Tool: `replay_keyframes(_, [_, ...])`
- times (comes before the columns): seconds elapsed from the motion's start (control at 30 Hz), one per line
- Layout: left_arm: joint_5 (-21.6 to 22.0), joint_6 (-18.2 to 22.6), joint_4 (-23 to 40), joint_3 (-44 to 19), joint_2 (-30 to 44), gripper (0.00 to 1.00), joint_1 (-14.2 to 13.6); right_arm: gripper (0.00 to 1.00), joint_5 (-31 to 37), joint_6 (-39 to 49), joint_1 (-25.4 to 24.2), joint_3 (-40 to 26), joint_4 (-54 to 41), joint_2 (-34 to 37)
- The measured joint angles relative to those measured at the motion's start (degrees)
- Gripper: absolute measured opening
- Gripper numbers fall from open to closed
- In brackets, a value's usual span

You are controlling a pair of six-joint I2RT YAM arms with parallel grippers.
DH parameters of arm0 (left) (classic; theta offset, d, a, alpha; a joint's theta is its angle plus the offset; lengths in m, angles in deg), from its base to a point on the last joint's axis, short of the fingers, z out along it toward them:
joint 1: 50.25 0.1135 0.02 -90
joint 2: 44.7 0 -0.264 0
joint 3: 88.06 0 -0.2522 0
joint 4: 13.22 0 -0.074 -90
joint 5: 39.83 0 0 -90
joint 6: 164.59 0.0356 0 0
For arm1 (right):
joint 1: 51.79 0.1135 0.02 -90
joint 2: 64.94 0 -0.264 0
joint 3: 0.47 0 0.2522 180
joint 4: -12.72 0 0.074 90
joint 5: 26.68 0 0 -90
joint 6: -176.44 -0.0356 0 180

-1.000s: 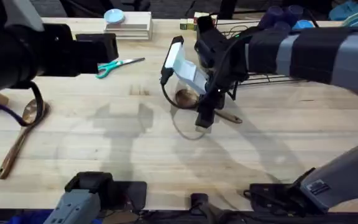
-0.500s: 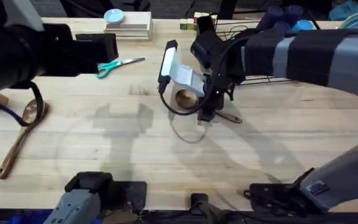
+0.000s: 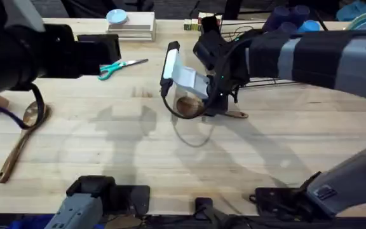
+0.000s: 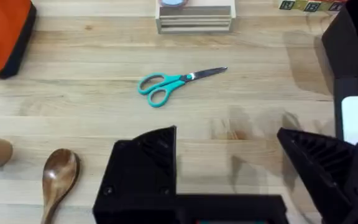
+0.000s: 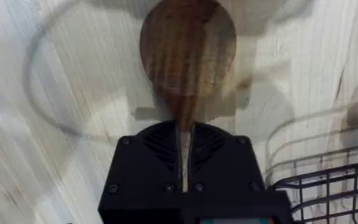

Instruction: Pick up the spoon on the table one by one and put them onto the rack

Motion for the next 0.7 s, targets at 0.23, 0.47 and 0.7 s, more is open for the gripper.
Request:
replay_keyframes(0.23, [0.0, -0.04, -1.54, 0.0, 0.0, 0.993, 0.0, 0.034, 0.0, 0.0, 0.0, -0.02, -5.83, -2.17])
replay_keyframes(0.47, [0.0, -0.2, -1.79, 0.0, 0.0, 0.993, 0.0, 0.034, -3.3, -0.02, 0.0, -1.51, -8.37, -11.56])
replay_keyframes(0.7, [0.0, -0.22, -1.81, 0.0, 0.0, 0.993, 0.0, 0.032, -6.05, -3.87, -0.03, -2.34, -6.3, -19.7])
